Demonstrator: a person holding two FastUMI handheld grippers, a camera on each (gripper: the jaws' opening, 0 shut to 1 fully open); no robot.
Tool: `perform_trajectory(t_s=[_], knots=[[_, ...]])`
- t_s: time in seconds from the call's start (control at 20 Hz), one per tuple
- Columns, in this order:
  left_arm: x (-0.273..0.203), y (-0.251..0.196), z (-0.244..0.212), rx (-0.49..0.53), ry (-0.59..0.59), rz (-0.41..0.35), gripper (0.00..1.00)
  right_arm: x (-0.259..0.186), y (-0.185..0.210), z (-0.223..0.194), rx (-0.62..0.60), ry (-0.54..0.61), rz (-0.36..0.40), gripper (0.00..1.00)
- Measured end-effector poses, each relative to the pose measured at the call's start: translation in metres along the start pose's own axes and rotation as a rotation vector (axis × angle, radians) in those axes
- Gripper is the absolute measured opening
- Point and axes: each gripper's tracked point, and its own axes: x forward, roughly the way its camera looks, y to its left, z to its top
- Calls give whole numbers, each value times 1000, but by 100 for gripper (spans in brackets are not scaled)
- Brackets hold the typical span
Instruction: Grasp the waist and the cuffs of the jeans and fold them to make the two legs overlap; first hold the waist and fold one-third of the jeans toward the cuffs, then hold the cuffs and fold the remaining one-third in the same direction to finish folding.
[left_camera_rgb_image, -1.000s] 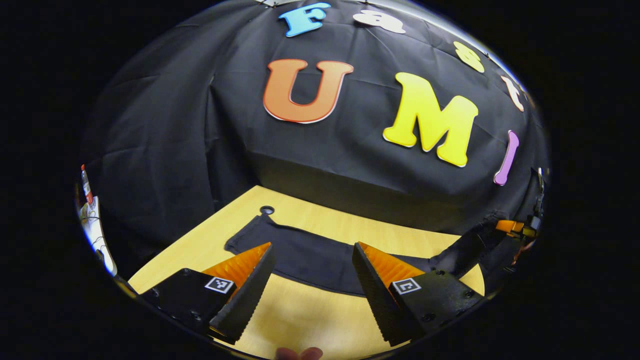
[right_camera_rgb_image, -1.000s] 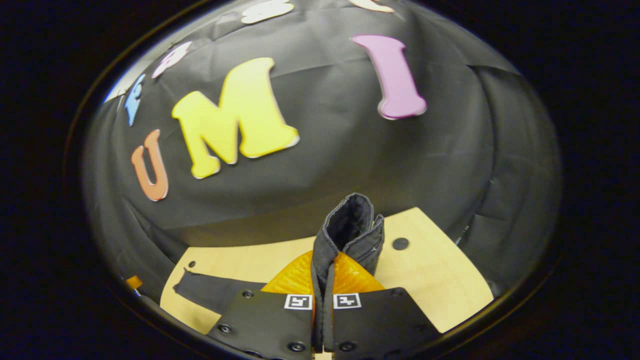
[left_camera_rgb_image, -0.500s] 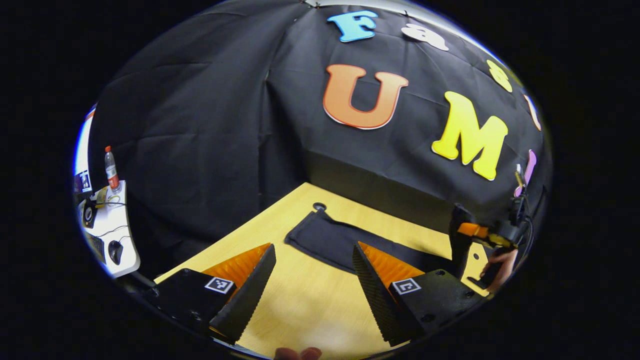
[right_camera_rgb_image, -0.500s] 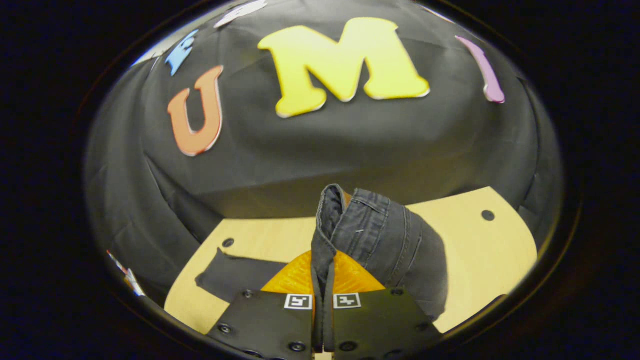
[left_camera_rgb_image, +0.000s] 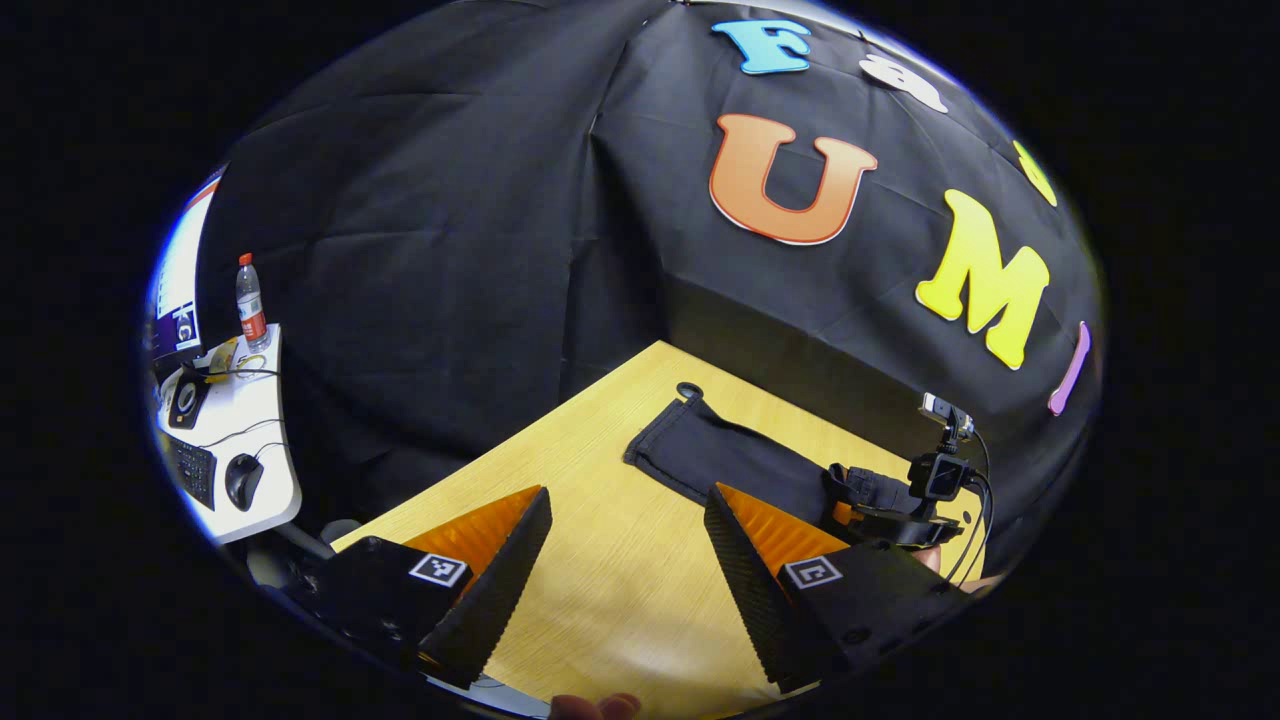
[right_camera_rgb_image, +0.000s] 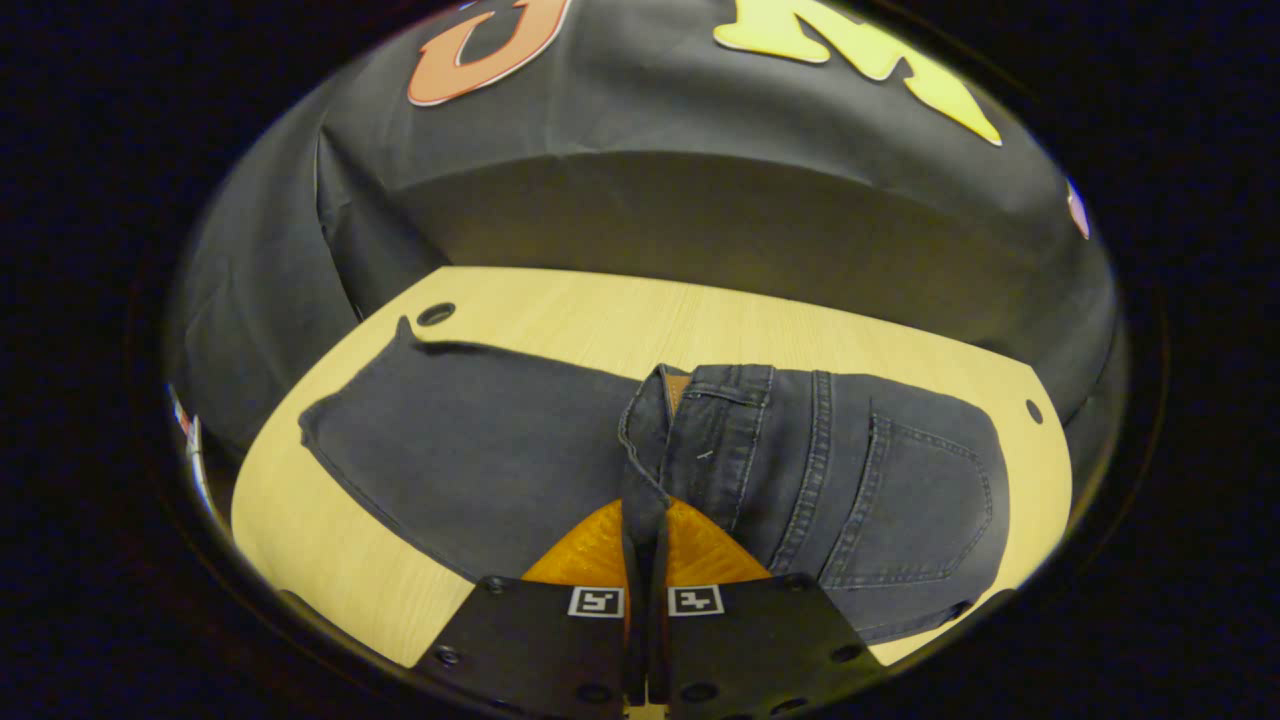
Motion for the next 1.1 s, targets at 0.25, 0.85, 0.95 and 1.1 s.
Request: perform_trajectory(t_s=[0.25, 0.85, 0.95, 1.1], knots=[[12, 2, -9, 7, 39, -8, 99, -5, 28, 2, -16, -2, 106, 20], [109, -58, -52, -558, 325, -330, 99, -202, -32, 48, -72, -167, 251, 92], [138, -65, -56, -778, 369, -333, 99, -233, -58, 53, -73, -191, 227, 92], [169, -69, -47, -984, 349, -313, 99, -260, -97, 50, -42, -191, 173, 89]])
